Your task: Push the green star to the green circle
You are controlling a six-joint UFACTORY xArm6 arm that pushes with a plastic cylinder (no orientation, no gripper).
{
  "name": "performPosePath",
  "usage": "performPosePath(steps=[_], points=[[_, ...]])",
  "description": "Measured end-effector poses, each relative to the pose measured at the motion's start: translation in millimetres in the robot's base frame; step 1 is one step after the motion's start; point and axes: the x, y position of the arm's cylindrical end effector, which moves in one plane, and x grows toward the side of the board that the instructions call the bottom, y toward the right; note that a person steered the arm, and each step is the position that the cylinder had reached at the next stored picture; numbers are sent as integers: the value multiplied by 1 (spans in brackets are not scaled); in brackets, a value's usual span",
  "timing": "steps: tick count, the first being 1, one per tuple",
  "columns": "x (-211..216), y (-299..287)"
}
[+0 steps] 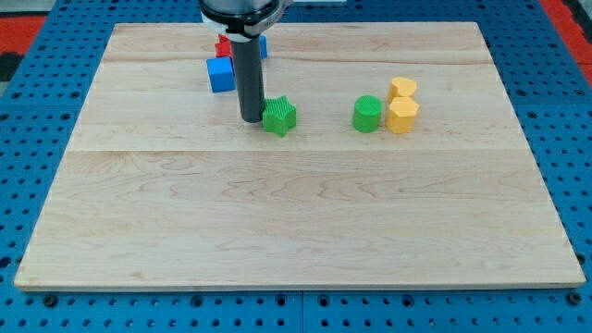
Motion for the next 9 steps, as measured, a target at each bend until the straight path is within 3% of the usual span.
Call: performPosePath(steps=[5,6,7,8,9], points=[[31,63],[-5,80],[-13,85],[-28,40],[-60,49]])
